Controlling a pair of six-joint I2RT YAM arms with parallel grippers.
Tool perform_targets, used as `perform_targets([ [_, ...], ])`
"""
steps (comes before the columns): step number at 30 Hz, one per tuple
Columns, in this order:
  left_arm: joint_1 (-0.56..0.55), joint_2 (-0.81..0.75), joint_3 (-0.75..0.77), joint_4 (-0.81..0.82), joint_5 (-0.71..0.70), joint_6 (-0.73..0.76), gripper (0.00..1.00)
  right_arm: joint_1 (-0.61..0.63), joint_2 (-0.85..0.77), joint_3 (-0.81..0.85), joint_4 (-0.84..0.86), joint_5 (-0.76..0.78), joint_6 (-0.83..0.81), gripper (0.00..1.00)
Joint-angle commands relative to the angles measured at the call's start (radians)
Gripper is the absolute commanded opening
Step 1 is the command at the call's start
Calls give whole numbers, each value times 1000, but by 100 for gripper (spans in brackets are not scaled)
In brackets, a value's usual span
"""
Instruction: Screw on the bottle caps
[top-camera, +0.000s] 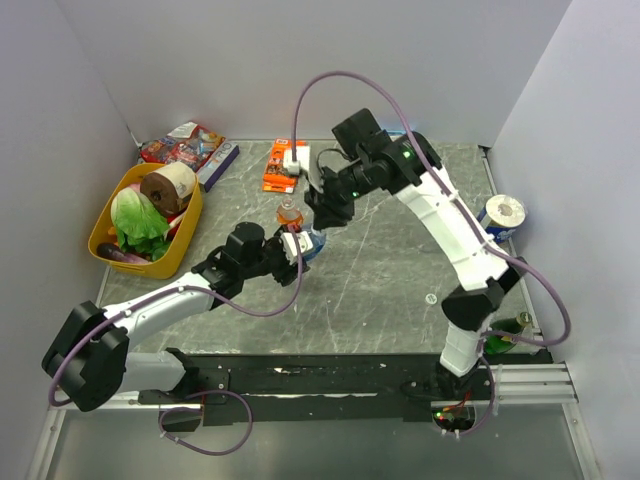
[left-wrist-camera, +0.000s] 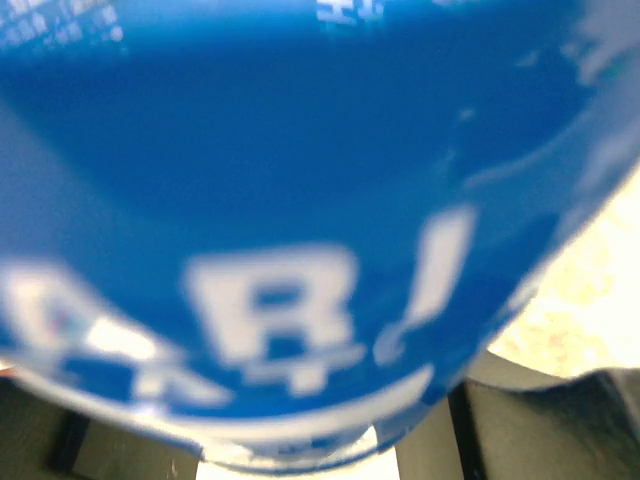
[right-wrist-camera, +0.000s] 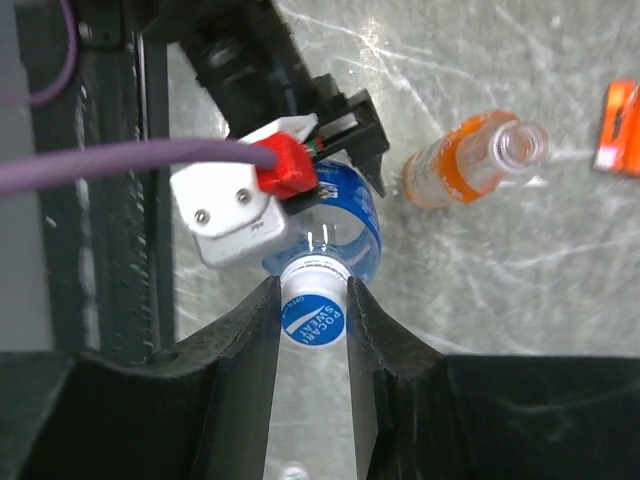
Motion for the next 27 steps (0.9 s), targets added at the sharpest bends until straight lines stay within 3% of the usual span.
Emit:
perform_targets([
  [1, -36, -43, 29, 204, -51, -7, 1, -11, 109, 67, -141, -51, 277, 6],
  [4, -36, -34, 20, 185, -77, -1, 1, -6, 75, 55, -101, 5, 343, 6],
  [9, -36, -38, 0, 147, -56, 1, 1, -52, 104, 315, -90, 15, 426, 21],
  [12, -36, -57, -5, 93, -14, 11, 1, -97, 25, 281, -15, -46, 382, 27],
  [13, -36, -63, -8, 58, 6, 36, 1, -109, -15, 230, 46, -74, 344, 33],
  [16, -32, -97, -20, 7, 113, 114, 1, -100, -213, -15, 79, -198, 29, 46],
  [17, -29, -104, -23, -32, 163, 140, 1, -68, -307, -78, 88, -182, -136, 49],
  [20, -27, -106, 3, -112, 213, 223, 1, 36, -438, -294, 62, -88, -424, 55],
  [23, -23, -83, 43, -163, 227, 287, 1, 92, -498, -414, 49, -5, -570, 56],
  [27, -24, -62, 72, -192, 236, 324, 1, 150, -511, -471, 68, 39, -630, 58],
])
